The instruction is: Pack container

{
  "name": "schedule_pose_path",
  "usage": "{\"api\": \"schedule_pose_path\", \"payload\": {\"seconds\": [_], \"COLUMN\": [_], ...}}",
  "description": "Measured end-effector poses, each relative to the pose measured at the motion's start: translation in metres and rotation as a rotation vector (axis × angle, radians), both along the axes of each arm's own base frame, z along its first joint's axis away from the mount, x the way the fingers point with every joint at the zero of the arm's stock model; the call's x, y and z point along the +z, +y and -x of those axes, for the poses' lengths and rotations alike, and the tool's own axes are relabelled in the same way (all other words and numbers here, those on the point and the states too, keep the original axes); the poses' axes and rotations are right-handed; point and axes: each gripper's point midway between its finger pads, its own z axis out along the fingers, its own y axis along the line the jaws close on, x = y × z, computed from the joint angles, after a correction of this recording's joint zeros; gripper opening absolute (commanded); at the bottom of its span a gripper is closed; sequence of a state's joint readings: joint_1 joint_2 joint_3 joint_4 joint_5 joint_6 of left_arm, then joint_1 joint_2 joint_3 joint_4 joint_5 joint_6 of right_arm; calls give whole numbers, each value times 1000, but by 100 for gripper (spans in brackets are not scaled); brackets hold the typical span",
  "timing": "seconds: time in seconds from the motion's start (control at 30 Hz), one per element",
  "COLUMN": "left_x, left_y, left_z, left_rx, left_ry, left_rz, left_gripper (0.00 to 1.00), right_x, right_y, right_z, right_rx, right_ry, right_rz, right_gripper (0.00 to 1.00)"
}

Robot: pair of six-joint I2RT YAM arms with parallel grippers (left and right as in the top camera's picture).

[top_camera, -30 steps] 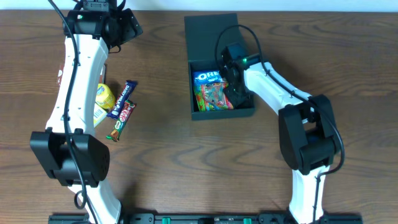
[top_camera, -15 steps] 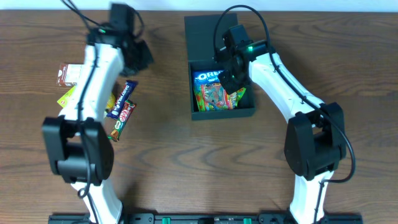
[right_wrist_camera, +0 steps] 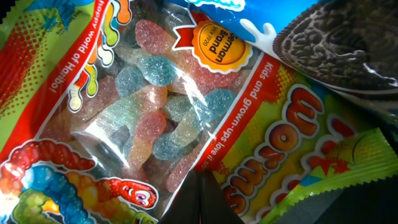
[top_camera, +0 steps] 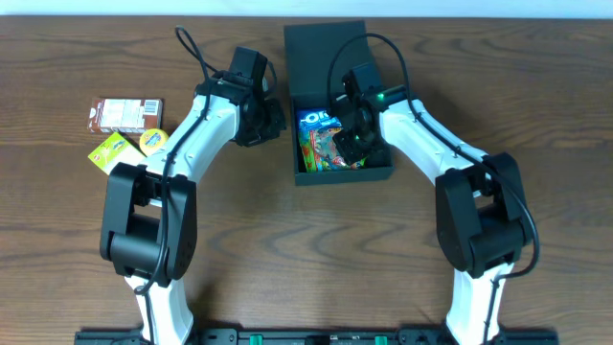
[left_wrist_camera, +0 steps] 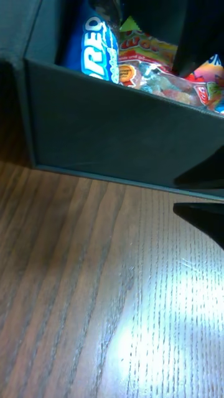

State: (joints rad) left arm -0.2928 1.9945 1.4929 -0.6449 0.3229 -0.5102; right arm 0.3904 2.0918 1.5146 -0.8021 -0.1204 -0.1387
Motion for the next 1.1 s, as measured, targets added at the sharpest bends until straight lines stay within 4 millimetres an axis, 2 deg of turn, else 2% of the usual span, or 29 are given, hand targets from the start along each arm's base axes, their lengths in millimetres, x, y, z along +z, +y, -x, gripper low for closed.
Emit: {"api": "schedule_pose_path", "payload": {"seconds": [0.33,0.53,0.7,0.97,1.1], "left_x": [1,1,1,1,1], "left_y": [-2,-2,-2,-2,-2], "left_z": [0,0,0,0,0], "left_rx": [6,5,5,5,5], "left_ry": [1,1,1,2,2], "left_rz": [13,14,14,14,14], "left_gripper": [16,19,19,20,19], "right_x": [-7,-10,-10,-5,11], "right_y": [19,-1,-1,23,33], "right_z": [-4,12,10,5,-1], "right_rx": [37,28,4,10,17], "right_ry": [-43,22,13,37,35], "right_rz": [4,112,111,-7,-49], "right_gripper": [1,1,1,1,1]}}
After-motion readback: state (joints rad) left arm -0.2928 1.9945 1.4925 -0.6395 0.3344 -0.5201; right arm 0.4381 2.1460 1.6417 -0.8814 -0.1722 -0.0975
